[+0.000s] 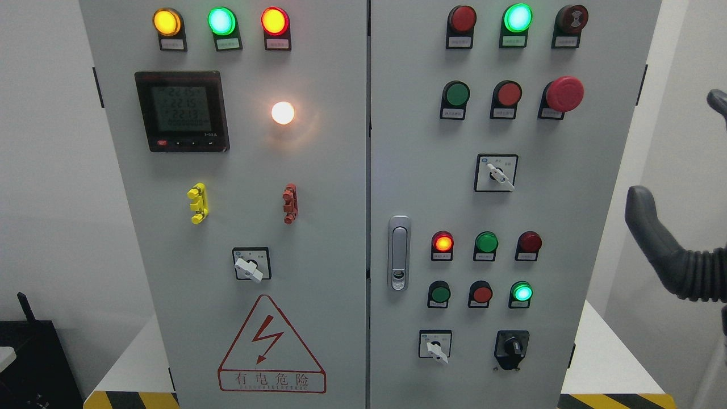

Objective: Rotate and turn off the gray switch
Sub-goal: 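Raise the right hand up toward the cabinet's door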

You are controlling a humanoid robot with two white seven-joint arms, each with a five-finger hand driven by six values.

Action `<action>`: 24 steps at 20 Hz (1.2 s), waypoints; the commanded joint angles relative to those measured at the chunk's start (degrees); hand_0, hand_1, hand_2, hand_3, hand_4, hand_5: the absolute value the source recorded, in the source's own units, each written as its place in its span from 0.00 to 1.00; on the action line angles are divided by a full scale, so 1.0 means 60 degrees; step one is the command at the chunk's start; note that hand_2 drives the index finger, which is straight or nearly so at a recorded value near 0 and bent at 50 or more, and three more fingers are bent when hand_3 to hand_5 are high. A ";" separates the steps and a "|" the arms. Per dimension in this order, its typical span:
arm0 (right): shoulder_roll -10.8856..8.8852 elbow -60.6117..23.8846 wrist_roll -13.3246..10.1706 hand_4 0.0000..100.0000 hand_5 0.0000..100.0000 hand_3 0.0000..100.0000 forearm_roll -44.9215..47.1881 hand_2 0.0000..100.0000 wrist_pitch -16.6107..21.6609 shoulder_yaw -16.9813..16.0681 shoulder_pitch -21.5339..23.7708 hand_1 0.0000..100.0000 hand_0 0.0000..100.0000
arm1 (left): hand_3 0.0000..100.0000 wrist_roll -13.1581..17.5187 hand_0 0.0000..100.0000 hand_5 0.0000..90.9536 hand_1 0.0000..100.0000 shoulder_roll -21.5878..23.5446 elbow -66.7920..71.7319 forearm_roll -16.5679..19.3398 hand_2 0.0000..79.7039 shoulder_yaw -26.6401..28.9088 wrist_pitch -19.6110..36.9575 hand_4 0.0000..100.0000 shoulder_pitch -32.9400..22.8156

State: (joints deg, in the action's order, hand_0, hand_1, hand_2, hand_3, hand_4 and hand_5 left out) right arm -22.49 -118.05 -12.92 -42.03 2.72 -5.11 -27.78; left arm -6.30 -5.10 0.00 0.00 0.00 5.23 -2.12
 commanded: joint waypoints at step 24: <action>0.0276 0.0148 -0.0014 0.00 0.00 0.00 0.0076 0.02 -0.0964 0.0236 -0.0087 0.39 0.46 | 0.00 0.0010 0.12 0.00 0.39 0.0000 0.0220 0.0073 0.00 0.0308 -0.0008 0.00 0.0001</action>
State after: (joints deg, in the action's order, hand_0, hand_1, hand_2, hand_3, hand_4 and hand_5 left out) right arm -21.98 -117.84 -12.99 -41.97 -1.04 -3.77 -28.09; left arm -6.28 -5.10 0.00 0.00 0.00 5.23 -2.13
